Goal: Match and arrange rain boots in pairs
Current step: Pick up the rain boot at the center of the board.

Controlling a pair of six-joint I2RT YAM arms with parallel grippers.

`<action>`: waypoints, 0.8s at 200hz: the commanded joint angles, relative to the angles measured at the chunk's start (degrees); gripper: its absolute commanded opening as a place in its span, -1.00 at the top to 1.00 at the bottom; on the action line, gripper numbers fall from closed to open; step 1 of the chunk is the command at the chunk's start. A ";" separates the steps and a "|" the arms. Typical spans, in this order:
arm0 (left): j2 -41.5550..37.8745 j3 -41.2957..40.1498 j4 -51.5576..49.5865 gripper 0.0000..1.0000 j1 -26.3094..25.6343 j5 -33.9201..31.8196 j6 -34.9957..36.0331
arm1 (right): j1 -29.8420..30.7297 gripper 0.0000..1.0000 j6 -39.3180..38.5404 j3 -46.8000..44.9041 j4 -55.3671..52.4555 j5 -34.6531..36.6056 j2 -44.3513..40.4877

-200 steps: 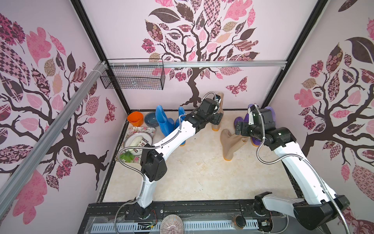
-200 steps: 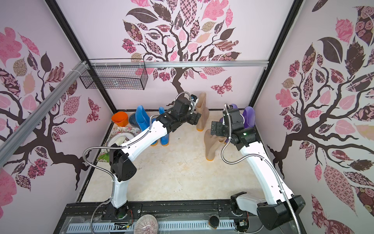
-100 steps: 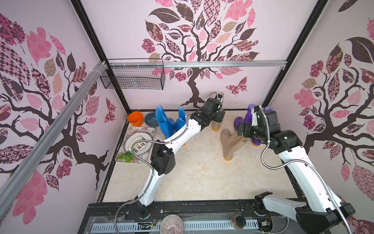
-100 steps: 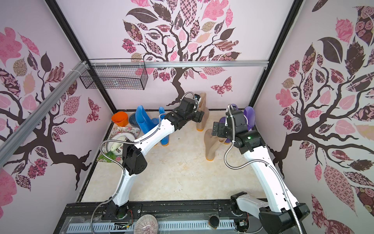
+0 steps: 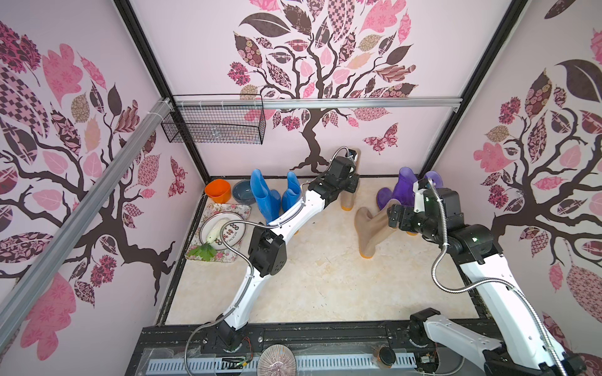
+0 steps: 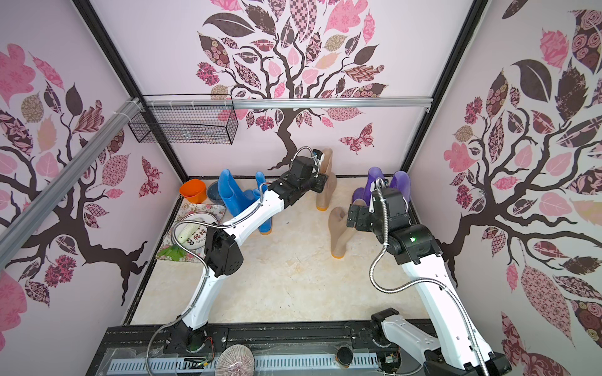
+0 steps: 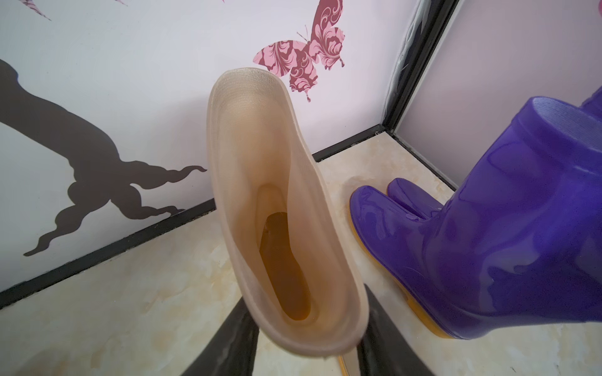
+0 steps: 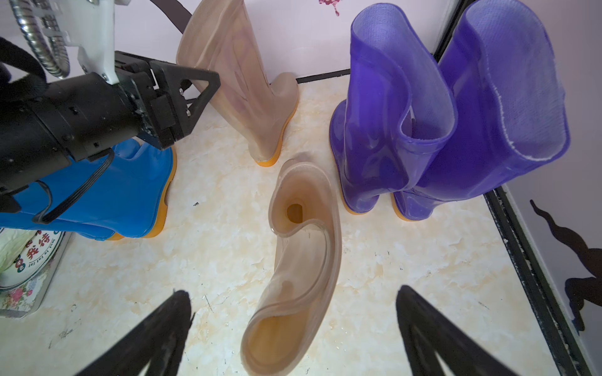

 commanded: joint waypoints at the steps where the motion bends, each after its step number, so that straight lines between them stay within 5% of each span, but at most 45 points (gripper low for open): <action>1: 1.23 3.77 3.39 0.09 0.74 1.24 -1.28 | -0.32 -1.00 0.52 0.39 -0.04 -0.53 -0.54; 17: 1.61 4.00 3.81 0.06 1.19 1.40 -1.97 | -0.30 -0.99 0.49 0.43 -0.40 -0.59 -0.83; 33: 1.87 3.75 4.15 -0.24 1.53 0.87 -1.88 | -0.30 -0.99 0.72 0.04 -0.60 -0.58 -1.32; 51: 2.12 3.57 4.66 -0.25 1.61 0.33 -1.40 | -0.30 -1.00 1.06 -0.63 -0.82 -0.58 -2.03; 122: 3.35 3.09 7.80 0.39 2.22 1.69 -3.01 | -0.30 -1.00 2.39 -1.54 -2.79 0.43 -5.19; 146: 3.12 2.44 7.96 0.99 2.59 2.67 -4.35 | -0.30 -1.00 2.76 -2.36 -3.35 0.54 -6.15; 160: 2.82 2.22 7.91 1.00 2.94 4.14 -5.34 | -0.30 -1.00 2.98 -2.78 -3.55 0.88 -6.65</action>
